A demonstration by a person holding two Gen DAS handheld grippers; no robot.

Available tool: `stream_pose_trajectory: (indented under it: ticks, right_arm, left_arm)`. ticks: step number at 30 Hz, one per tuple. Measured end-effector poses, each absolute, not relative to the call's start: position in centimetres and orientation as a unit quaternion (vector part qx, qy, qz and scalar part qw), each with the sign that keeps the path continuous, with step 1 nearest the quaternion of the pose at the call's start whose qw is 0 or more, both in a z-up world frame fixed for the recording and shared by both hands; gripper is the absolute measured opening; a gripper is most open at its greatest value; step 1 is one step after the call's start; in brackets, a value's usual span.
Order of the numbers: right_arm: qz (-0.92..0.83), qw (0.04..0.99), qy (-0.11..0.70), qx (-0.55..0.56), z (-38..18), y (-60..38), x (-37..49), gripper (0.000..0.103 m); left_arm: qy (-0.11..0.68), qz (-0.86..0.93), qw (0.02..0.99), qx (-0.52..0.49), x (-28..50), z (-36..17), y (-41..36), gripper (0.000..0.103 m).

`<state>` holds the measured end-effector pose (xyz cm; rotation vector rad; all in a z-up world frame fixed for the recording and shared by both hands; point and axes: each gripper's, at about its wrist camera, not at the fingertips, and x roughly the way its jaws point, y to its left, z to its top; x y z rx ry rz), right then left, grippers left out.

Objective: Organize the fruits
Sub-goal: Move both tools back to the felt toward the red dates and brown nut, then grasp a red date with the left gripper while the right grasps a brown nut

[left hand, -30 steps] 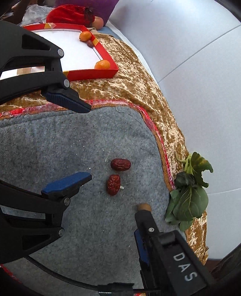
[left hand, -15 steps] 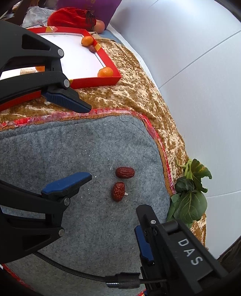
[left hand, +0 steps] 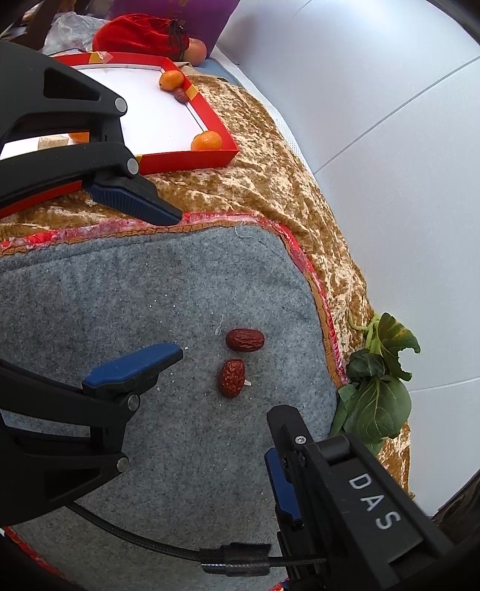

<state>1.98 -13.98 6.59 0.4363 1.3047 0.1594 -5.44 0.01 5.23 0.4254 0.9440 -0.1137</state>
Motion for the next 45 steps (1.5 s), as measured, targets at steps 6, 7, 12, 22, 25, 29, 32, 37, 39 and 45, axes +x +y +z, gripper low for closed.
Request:
stream_pose_trajectory:
  ticks: [6,7,12,22,25,29,32,37,39,45]
  right_arm:
    - [0.072,0.769,0.602,0.202,6.7,-14.2,1.9,0.037]
    - [0.071,0.769,0.602,0.202,6.7,-14.2,1.9,0.037]
    - [0.070,0.769,0.602,0.202,6.7,-14.4,1.8,0.037]
    - [0.069,0.769,0.602,0.202,6.8,-14.7,1.8,0.037]
    - [0.069,0.769,0.602,0.204,6.9,-15.0,1.7,0.037]
    - [0.064,0.770,0.599,0.211,7.0,-15.9,1.8,0.037]
    - [0.053,0.768,0.597,0.225,7.0,-17.2,2.1,0.037]
    - [0.037,0.766,0.594,0.242,6.7,-18.6,2.4,0.037]
    - [0.031,0.764,0.594,0.250,6.5,-19.1,2.6,0.037]
    - [0.034,0.756,0.598,0.264,5.7,-19.1,3.3,0.037]
  left_arm:
    - [0.451,-0.054,0.867,0.203,-5.4,5.2,0.0,0.066]
    - [0.451,-0.054,0.867,0.203,-5.4,5.2,0.0,0.066]
    - [0.451,-0.054,0.867,0.203,-5.4,5.1,-0.2,0.066]
    - [0.452,-0.055,0.867,0.204,-5.2,4.9,-0.8,0.066]
    - [0.451,-0.059,0.867,0.202,-5.0,5.0,-0.8,0.066]
    - [0.450,-0.051,0.868,0.203,-4.3,5.1,0.3,0.066]
    - [0.453,-0.033,0.869,0.198,-3.5,5.0,2.0,0.066]
    - [0.476,-0.026,0.865,0.153,-2.3,4.7,4.7,0.066]
    - [0.479,-0.031,0.867,0.133,-1.9,4.6,5.4,0.066]
    - [0.480,-0.067,0.868,0.105,-0.7,4.3,3.8,0.066]
